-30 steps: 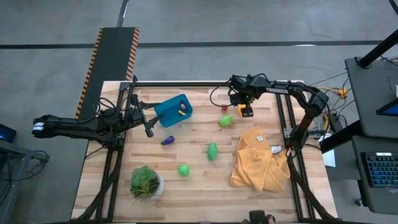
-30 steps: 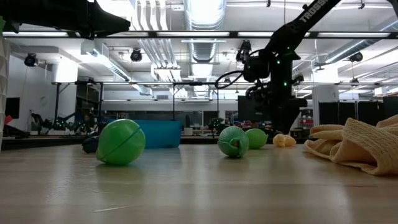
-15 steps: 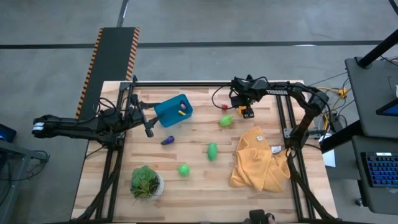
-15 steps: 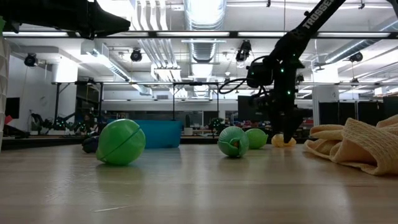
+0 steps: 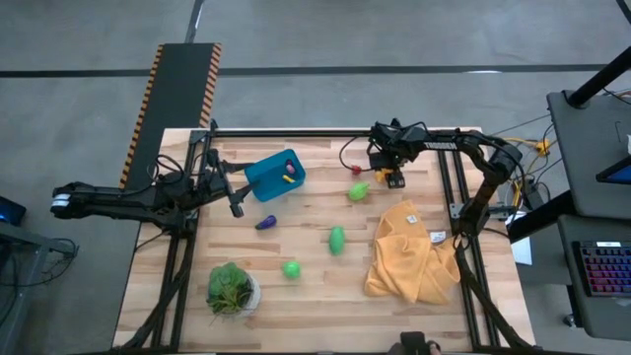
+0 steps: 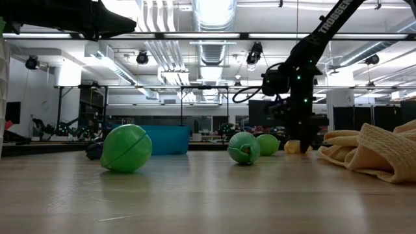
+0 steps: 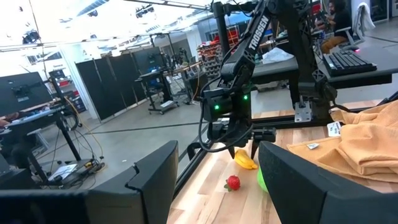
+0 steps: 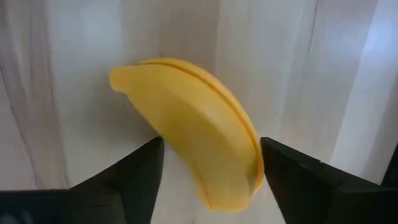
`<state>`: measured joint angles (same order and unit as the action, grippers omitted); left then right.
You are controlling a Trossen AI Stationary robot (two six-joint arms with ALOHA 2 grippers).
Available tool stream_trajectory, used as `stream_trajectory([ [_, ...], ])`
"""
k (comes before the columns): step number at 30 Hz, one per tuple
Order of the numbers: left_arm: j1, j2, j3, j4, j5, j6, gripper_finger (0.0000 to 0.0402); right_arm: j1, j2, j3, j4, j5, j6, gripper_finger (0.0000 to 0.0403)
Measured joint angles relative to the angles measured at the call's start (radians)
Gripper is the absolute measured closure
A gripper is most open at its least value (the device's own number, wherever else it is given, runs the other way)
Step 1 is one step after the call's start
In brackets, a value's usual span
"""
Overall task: Pick and placing Produce into tupperware
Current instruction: Put the banana into the blue bin
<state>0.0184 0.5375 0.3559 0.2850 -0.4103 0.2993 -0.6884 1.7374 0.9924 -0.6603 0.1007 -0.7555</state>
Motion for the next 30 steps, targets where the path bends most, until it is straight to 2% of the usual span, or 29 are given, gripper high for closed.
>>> stream_trajectory([
  [7,0.0,0.005,0.0,-0.001,0.0,0.001,0.0192,0.0,0.0,0.0,0.001,-0.003,0.014,0.0222],
  [13,0.0,0.006,0.003,-0.003,0.0,0.002,0.0192,0.0,0.0,0.0,0.009,0.001,0.022,0.0261],
  [30,0.0,0.008,0.003,-0.004,0.0,0.002,0.0192,0.0,-0.001,0.0,0.015,0.006,0.056,0.0274],
])
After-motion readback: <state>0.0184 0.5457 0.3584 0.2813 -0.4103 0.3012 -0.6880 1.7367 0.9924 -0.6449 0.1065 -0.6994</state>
